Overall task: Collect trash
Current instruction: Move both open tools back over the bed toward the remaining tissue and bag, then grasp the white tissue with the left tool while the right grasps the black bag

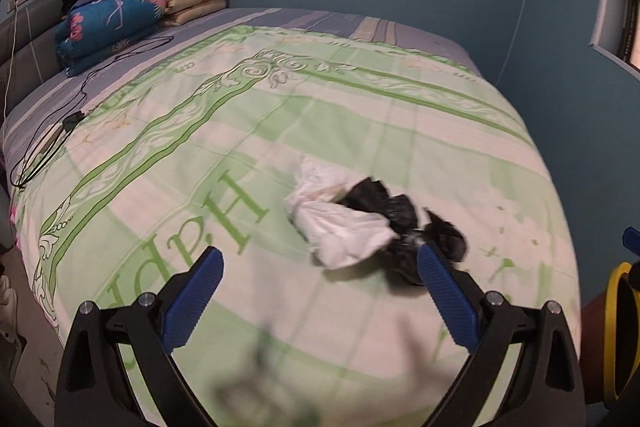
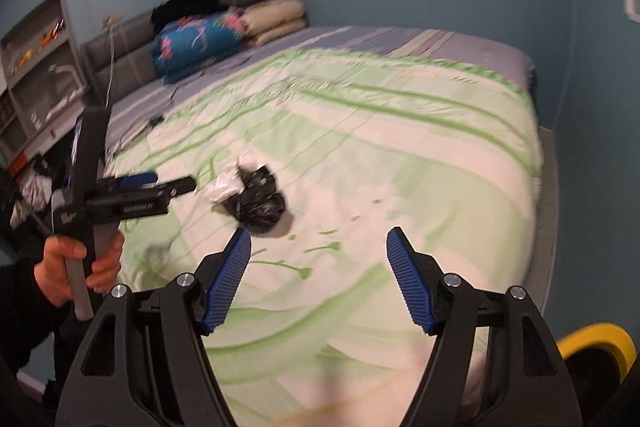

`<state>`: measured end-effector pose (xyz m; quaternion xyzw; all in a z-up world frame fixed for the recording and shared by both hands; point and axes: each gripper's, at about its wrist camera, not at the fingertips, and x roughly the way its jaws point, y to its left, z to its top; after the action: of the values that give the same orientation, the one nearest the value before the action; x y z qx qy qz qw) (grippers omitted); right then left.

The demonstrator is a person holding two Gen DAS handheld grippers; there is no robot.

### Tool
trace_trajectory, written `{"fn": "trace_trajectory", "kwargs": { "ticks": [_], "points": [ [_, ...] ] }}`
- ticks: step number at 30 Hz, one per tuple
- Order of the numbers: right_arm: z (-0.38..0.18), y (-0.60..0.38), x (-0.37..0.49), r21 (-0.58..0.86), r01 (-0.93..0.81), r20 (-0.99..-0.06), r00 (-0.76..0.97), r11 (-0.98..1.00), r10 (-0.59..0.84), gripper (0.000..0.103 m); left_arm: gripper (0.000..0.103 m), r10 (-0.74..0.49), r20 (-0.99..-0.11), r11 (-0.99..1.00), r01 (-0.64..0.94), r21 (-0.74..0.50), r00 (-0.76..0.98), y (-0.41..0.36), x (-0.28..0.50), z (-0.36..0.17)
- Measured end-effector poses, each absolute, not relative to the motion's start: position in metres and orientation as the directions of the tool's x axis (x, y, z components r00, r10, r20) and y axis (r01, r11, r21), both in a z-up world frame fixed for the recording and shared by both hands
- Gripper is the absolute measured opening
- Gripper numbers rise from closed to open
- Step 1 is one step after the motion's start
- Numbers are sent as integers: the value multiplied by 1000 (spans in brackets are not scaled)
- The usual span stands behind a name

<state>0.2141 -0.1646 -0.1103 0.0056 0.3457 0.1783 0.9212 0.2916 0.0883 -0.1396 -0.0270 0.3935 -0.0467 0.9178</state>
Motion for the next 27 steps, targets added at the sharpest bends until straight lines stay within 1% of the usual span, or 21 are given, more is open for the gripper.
{"fn": "trace_trajectory", "kwargs": {
  "ticks": [8,14,20,25,27],
  "points": [
    [-136,-119,256,103,-390,-699,626,915,346,67,94,-107,-769,994,44,-103,631,102,328,-173],
    [-150,-91,279,73,-438,-732,587,896,346,67,94,-116,-772,993,50,-109,624,104,347,-178],
    [-161,-72,298,58,-464,-754,560,884,343,66,94,-79,-796,997,29,-78,601,109,372,-186],
    [-168,-65,311,54,-473,-769,543,880,339,66,94,-113,-811,993,50,-103,574,107,385,-193],
    [-168,-62,315,50,-477,-770,541,878,337,66,94,-111,-810,994,59,-95,575,104,388,-193]
  ]
}}
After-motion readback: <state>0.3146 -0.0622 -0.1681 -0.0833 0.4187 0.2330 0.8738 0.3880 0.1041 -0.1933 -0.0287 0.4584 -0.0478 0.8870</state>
